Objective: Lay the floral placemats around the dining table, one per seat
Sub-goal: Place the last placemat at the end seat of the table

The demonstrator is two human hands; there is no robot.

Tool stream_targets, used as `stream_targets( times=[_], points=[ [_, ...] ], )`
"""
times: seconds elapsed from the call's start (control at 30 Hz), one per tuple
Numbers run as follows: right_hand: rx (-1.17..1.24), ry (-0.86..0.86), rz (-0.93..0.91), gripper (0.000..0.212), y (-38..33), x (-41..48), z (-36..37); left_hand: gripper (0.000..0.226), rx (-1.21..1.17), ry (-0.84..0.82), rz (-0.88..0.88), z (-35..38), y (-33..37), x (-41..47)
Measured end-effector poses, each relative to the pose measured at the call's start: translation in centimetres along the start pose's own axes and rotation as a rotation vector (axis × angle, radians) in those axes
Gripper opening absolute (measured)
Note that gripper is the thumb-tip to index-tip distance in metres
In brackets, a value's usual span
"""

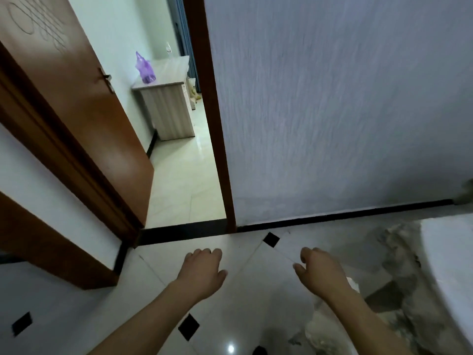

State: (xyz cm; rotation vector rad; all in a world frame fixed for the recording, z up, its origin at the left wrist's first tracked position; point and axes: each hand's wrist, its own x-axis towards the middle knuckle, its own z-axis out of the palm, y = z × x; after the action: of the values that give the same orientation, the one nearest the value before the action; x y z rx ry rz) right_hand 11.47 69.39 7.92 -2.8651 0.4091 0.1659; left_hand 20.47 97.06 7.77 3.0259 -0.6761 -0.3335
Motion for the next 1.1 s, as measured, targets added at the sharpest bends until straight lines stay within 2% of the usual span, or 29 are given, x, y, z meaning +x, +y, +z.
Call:
stream_targets(
  times=[0.23,0.47,0.7,0.8,0.93,1.1],
  points=[
    [0.119,0.058,0.044,0.029,1.0,9.5,-2.2,0.042,0.104,-0.004,0.133,-5.3,2.7,11.8],
    [0.158,0.07,0.31,0.03,8.5,13.5,-3.6,0.031,0.099,-0.074,0.448,-6.5,10.1,24.0],
    [0.254,0.06,0.742,0.026,17.0,15.9,-6.0,0.043,0.147,-0.183,0.829,-7.8,22.1,38.7],
    [0.323,0.118,0.936,0.023,19.7,14.2,-6.9,0.038,0.197,-0.163,1.046,-8.4,29.7,42.6],
    [0.401,0.221,1.263,0.016,22.7,8.2,-6.7,0.034,0.241,-0.183,1.353,-7.6,42.0,42.7],
    [0.479,0.268,1.62,0.024,27.0,0.3,-3.4,0.026,0.263,-0.253,1.649,-3.7,54.9,37.1]
  ],
)
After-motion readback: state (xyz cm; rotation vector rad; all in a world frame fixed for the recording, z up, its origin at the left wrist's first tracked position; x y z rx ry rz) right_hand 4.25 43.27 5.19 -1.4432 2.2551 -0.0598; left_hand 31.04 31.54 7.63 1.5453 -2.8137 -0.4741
